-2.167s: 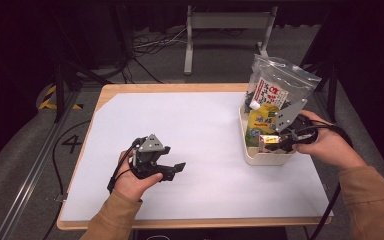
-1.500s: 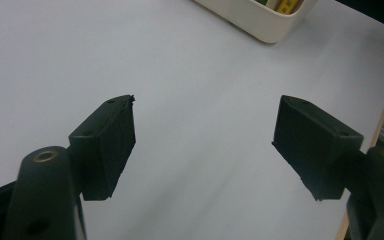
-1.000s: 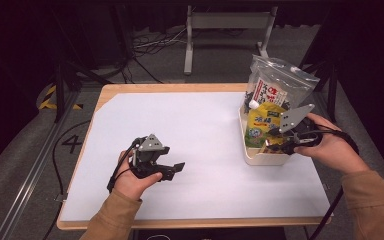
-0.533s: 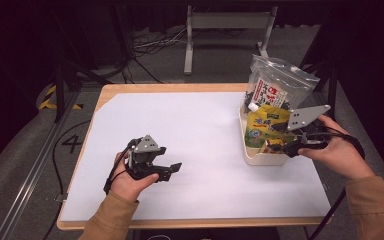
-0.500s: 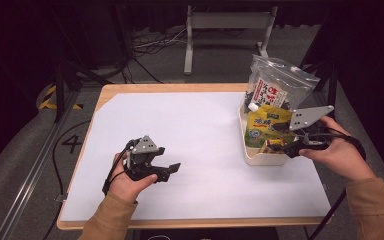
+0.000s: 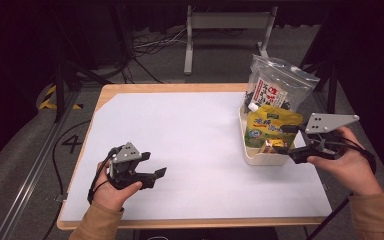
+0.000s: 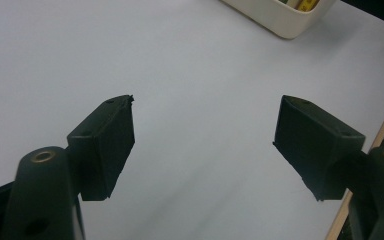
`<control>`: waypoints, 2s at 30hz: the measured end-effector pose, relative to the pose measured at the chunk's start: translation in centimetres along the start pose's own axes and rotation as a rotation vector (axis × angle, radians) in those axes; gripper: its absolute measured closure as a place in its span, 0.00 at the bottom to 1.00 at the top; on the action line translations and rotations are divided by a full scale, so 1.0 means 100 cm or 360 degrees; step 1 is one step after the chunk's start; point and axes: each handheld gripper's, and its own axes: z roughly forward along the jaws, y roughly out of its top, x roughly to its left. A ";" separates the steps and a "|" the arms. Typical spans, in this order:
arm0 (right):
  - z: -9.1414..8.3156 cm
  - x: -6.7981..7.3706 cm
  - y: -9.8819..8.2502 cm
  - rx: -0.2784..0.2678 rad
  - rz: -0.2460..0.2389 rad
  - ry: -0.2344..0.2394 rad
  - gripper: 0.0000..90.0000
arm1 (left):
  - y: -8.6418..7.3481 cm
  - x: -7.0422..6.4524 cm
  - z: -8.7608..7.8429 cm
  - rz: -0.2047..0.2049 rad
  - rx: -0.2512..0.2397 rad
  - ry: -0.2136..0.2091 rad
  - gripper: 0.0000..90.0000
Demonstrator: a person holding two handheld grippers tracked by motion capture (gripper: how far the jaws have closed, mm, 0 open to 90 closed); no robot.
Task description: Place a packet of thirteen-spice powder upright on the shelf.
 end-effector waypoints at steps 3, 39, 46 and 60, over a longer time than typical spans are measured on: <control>-0.005 0.002 -0.007 -0.0057 0.0047 -0.0016 0.34 | -0.003 0.002 -0.004 -0.0016 -0.0016 -0.0005 0.27; 0.021 0.022 -0.096 -0.0168 0.0331 -0.0109 0.29 | -0.030 0.026 -0.010 -0.0060 -0.0105 -0.0032 0.26; 0.018 0.025 -0.102 -0.0181 0.0353 -0.0131 0.30 | -0.034 0.030 -0.009 -0.0050 -0.0110 -0.0039 0.25; 0.026 0.028 -0.124 -0.0054 0.0382 -0.0131 0.31 | -0.041 0.036 -0.006 -0.0058 -0.0111 -0.0017 0.25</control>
